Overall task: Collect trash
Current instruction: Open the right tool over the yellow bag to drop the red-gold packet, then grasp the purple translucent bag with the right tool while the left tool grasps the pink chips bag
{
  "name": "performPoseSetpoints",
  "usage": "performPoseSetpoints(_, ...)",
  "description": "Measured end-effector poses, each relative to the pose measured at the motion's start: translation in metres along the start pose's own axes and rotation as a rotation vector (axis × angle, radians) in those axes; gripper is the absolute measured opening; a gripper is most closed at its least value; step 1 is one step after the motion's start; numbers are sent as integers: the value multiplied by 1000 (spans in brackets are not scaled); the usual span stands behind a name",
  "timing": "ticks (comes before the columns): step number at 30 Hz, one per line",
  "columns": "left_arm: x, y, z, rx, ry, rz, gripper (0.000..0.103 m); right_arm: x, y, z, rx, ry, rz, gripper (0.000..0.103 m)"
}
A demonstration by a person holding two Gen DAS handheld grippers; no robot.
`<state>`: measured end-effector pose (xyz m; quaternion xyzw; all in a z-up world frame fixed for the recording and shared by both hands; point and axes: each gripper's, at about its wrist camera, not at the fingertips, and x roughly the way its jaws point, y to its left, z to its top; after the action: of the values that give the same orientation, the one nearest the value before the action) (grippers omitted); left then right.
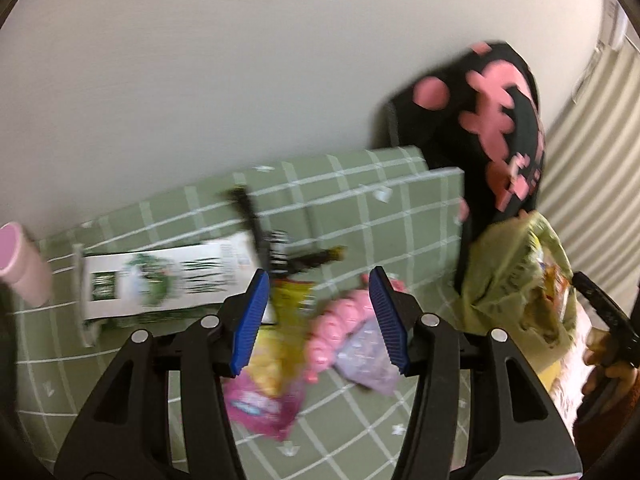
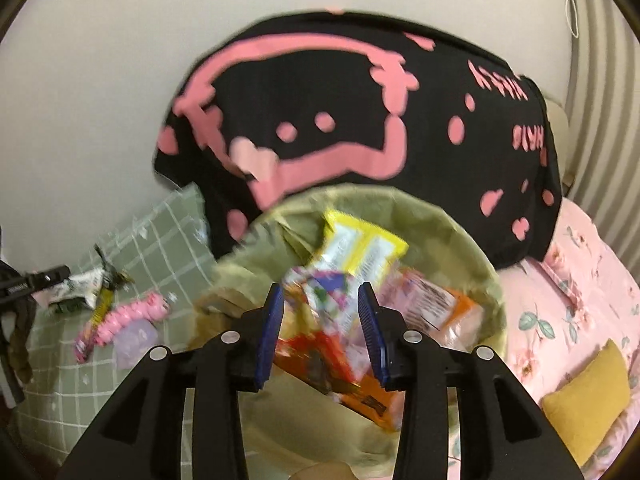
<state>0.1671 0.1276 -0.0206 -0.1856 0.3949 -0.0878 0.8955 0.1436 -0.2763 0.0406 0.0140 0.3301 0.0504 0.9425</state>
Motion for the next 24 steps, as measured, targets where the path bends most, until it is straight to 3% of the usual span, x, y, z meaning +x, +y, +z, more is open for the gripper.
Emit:
performPoseSetpoints(5, -11, 38, -8, -74, -24, 66, 50, -3, 36, 5, -23, -32, 104, 37)
performPoseSetpoints(11, -25, 69, -24, -124, -35, 99, 50, 12, 85, -3, -75, -7, 214, 37)
performPoseSetpoints(17, -23, 66, -44, -72, 8, 77, 50, 36, 131, -22, -110, 50, 329, 37)
performPoseSetpoints(24, -15, 54, -58, -26, 54, 76, 50, 83, 155, -57, -78, 181, 365, 37)
